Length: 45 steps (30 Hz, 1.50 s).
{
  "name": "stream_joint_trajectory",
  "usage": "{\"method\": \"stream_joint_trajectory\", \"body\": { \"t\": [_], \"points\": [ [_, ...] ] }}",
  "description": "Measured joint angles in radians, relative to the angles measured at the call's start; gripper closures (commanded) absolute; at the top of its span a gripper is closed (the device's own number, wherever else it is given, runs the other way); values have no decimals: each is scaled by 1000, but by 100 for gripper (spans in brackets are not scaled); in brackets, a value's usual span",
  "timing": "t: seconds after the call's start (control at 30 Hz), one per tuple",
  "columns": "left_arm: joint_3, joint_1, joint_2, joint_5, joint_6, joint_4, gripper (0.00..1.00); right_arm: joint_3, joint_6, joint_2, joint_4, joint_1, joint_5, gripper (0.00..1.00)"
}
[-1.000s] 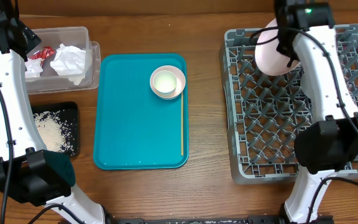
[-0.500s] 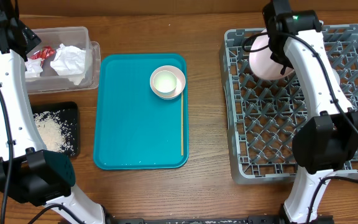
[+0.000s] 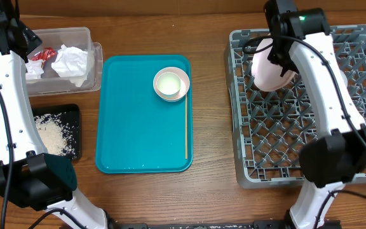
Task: Sort waste into correct bins and load items into the dishwasher
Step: 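Lift the plate and stand it upright in the rack's back-left slots, then reach right gripper to the pink-rimmed bowl and grasp the inner cup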
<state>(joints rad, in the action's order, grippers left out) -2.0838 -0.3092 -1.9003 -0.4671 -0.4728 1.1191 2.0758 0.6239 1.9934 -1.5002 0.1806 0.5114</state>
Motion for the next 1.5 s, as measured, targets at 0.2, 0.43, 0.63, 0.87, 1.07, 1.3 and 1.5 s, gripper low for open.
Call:
{"method": "stream_joint_trajectory", "body": {
  "t": [0.2, 0.43, 0.63, 0.87, 1.07, 1.3, 1.5],
  "points": [
    [0, 0, 0, 0, 0, 0, 0, 75, -21, -104, 21, 6, -148, 0],
    [0, 0, 0, 0, 0, 0, 0, 137, -174, -200, 178, 16, -588, 0],
    [0, 0, 0, 0, 0, 0, 0, 132, -235, -173, 290, 148, -742, 0],
    [0, 0, 0, 0, 0, 0, 0, 101, -257, -18, 401, 355, -684, 11],
    [0, 0, 0, 0, 0, 0, 0, 88, -283, 184, 469, 482, -524, 17],
    [0, 0, 0, 0, 0, 0, 0, 78, -307, 298, 494, 568, -401, 27],
    [0, 0, 0, 0, 0, 0, 0, 77, -313, 346, 510, 592, -339, 49]
  ]
}}
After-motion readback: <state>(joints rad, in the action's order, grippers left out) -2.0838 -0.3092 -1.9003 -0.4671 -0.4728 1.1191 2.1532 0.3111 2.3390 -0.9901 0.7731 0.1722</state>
